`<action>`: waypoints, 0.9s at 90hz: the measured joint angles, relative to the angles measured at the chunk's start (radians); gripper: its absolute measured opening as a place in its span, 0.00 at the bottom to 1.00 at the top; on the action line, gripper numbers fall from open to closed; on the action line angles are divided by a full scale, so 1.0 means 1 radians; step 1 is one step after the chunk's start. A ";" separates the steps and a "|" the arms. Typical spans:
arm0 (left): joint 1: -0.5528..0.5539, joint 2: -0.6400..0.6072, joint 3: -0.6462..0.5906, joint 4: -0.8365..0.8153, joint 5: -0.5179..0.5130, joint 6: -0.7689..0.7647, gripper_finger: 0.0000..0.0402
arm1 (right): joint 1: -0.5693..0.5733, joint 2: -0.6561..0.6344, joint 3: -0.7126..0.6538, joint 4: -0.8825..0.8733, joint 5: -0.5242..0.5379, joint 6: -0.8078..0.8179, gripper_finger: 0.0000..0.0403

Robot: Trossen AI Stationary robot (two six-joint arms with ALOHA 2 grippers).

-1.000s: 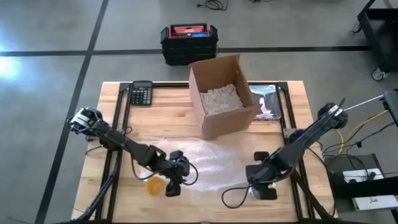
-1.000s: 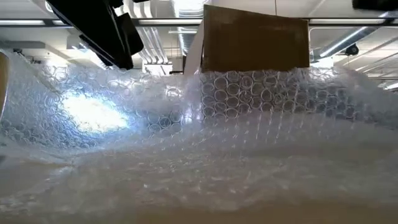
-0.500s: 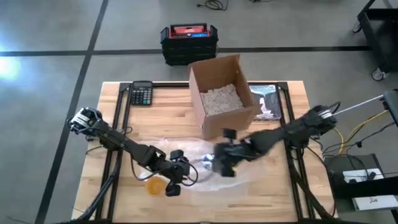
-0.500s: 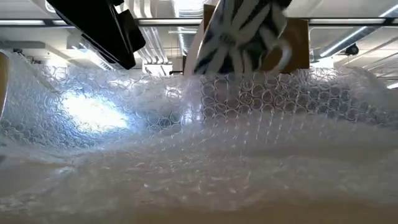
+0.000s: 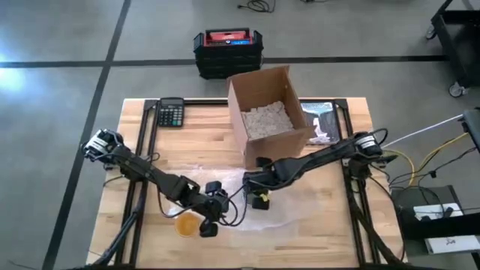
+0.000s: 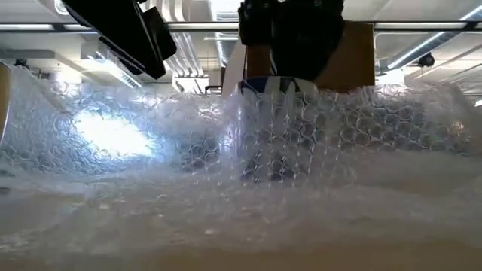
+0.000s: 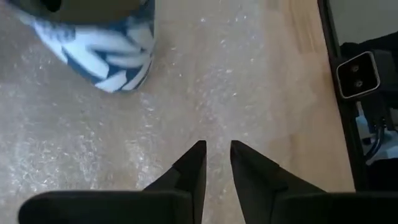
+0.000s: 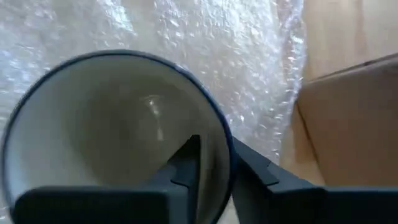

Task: Wrap mug
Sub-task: Wrap the white cup in bubble wrap

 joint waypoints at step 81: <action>0.000 0.000 -0.006 0.037 -0.023 0.004 0.15 | 0.501 -0.416 -0.565 -0.129 0.058 0.564 0.50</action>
